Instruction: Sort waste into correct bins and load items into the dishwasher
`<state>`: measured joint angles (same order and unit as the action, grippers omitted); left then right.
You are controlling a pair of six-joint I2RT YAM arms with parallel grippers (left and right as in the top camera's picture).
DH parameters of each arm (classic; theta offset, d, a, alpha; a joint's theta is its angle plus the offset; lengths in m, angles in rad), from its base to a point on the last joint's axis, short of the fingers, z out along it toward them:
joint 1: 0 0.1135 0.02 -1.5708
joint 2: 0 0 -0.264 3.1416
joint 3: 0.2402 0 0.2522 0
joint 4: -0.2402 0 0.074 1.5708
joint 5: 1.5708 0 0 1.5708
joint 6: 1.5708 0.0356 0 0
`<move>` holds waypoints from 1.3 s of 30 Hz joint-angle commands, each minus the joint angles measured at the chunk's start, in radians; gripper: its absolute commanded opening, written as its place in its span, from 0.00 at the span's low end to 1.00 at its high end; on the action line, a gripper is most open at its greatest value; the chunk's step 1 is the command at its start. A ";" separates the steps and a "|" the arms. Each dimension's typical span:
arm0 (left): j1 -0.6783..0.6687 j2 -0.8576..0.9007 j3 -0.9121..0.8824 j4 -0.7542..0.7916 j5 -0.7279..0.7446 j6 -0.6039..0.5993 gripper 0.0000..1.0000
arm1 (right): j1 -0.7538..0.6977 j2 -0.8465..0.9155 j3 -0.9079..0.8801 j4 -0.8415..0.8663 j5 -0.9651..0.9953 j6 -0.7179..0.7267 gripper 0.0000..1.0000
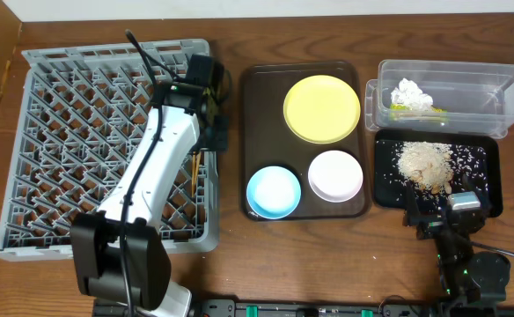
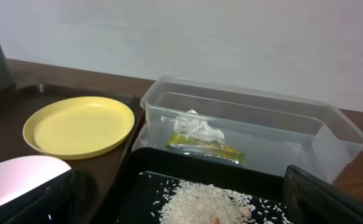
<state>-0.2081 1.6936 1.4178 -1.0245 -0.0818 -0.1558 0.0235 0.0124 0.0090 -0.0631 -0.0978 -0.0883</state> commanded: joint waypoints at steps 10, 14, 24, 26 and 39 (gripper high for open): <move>-0.205 -0.003 -0.002 0.243 0.477 -0.031 0.55 | -0.003 -0.006 -0.003 -0.001 -0.004 -0.010 0.99; -0.261 0.084 -0.003 0.300 0.527 -0.040 0.55 | -0.003 -0.006 -0.003 -0.001 -0.005 -0.010 0.99; -0.289 0.284 -0.003 0.332 0.574 -0.082 0.50 | -0.003 -0.006 -0.003 -0.001 -0.004 -0.010 0.99; -0.295 0.319 -0.003 0.335 0.620 -0.082 0.47 | -0.003 -0.006 -0.003 -0.001 -0.004 -0.010 0.99; -0.330 0.405 -0.002 0.386 0.649 -0.086 0.15 | -0.003 -0.006 -0.003 -0.001 -0.005 -0.010 0.99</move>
<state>-0.5381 2.0892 1.4193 -0.6449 0.5423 -0.2356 0.0235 0.0124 0.0090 -0.0631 -0.0978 -0.0883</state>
